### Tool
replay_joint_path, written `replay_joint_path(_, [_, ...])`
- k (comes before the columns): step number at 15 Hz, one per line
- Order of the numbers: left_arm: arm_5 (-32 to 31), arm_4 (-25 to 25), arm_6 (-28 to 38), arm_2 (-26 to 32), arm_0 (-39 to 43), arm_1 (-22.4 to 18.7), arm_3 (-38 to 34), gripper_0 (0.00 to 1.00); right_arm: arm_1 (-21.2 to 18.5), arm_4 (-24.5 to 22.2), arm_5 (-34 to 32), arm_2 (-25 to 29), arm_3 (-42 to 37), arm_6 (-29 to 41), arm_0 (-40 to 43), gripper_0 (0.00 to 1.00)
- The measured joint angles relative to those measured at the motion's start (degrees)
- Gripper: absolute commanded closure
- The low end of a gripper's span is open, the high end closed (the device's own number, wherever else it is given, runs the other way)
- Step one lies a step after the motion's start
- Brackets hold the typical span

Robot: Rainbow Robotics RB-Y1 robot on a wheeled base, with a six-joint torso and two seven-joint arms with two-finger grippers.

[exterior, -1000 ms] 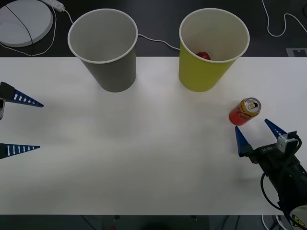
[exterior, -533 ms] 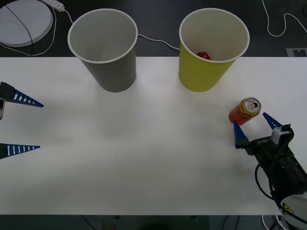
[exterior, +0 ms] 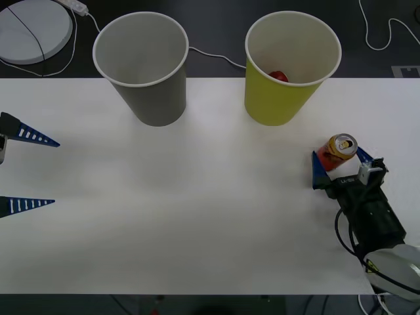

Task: Put the can into the green bin and the plastic bottle into the gray bin

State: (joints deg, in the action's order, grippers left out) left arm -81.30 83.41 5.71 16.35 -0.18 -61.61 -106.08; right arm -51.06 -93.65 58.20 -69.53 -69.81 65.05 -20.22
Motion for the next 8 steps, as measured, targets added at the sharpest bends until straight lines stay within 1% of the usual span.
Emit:
replay_joint_path(4, [0.0,0.0,0.0,0.0,0.0,0.0,0.0,0.00,1.8,0.4,-0.2,0.0,2.8,-0.2,-1.5,0.00])
replay_joint_path(8, [0.0,0.0,0.0,0.0,0.0,0.0,0.0,0.00,2.7,0.6,-0.8,0.0,4.3,-0.4,-2.7,0.00])
